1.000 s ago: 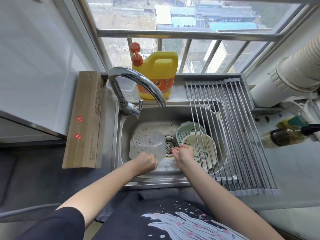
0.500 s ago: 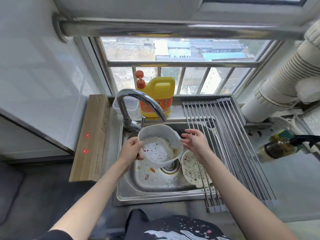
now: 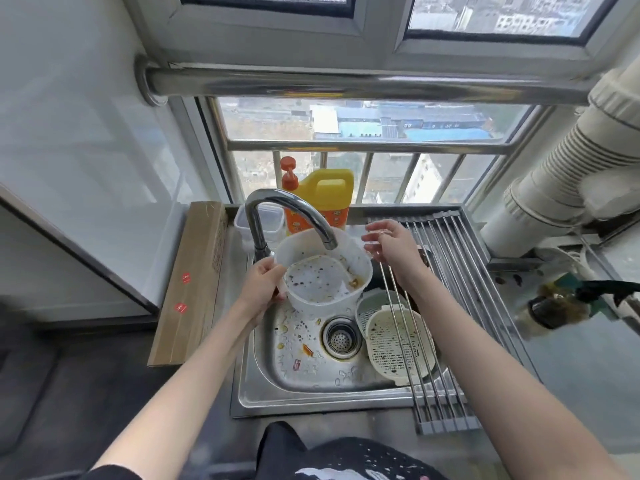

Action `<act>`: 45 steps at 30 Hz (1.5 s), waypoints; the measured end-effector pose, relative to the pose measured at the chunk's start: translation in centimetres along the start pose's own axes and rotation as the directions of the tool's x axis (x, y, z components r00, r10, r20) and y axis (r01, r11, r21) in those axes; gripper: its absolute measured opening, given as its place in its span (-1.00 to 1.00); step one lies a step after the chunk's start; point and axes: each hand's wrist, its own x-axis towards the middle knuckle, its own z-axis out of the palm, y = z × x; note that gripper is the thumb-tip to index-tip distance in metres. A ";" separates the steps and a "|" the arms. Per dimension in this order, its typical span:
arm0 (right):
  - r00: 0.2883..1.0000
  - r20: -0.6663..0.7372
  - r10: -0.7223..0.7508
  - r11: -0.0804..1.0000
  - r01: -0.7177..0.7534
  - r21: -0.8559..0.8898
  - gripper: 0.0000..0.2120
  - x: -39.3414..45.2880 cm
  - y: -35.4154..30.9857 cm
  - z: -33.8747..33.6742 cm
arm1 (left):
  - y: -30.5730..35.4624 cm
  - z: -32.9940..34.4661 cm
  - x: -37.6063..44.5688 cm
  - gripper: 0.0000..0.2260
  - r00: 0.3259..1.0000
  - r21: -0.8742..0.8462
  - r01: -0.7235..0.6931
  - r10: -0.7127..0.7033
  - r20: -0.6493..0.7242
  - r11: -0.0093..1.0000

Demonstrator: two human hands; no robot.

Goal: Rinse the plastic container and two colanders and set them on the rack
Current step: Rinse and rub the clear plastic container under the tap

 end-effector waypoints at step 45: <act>0.785 0.398 -0.475 0.475 0.610 -0.635 -0.58 6.0 -6.7 4.2 | -1.4 -1.5 -2.0 -0.82 0.992 0.042 -0.025 0.030 -0.125 0.999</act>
